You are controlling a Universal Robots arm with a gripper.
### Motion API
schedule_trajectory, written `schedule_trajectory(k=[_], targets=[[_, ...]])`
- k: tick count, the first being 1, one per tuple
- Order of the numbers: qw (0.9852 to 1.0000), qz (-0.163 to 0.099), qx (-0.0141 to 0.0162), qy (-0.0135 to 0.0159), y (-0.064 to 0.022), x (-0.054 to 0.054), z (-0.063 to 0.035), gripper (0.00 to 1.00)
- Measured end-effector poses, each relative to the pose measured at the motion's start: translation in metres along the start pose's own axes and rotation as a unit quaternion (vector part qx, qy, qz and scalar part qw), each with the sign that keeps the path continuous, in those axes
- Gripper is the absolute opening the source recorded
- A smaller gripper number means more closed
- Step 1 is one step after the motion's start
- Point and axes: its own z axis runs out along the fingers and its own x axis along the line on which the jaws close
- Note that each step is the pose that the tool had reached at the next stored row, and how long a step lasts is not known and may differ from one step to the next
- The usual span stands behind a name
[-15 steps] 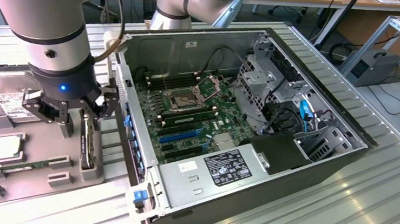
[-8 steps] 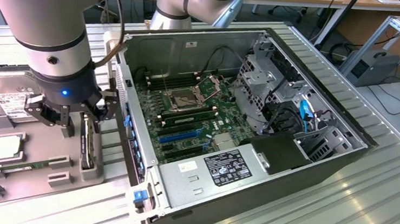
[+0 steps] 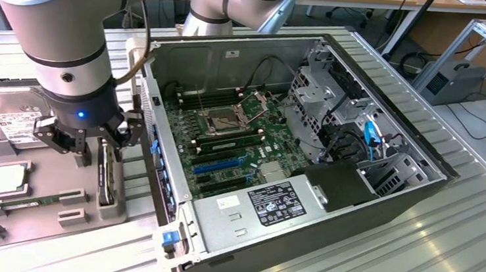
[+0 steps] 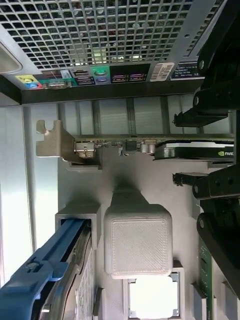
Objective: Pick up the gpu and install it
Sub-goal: 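Pick up the gpu and move the gpu toward the slot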
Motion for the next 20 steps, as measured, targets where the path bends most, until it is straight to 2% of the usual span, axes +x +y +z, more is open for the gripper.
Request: schedule_trajectory(k=[9, 10, 11, 12, 13, 14, 16, 20], targets=[[1.0000, 0.000, 0.0000, 0.0000, 0.0065, 0.0006, 0.0042, 0.50], [1.0000, 0.000, 0.0001, 0.0001, 0.0066, 0.0006, 0.0041, 0.48], [1.0000, 0.000, 0.0000, 0.0000, 0.0066, 0.0006, 0.0042, 0.42], [1.0000, 0.000, 0.0000, 0.0000, 0.0066, 0.0006, 0.0042, 0.42], [1.0000, 0.000, 0.0000, 0.0001, 0.0066, 0.0006, 0.0042, 0.35], [1.0000, 0.000, 0.0001, 0.0001, 0.0066, 0.0006, 0.0042, 0.35], [1.0000, 0.000, 0.0001, 0.0001, 0.0066, 0.0006, 0.0042, 0.27], [1.0000, 0.000, 0.0000, 0.0000, 0.0066, 0.0007, 0.0044, 0.27]])
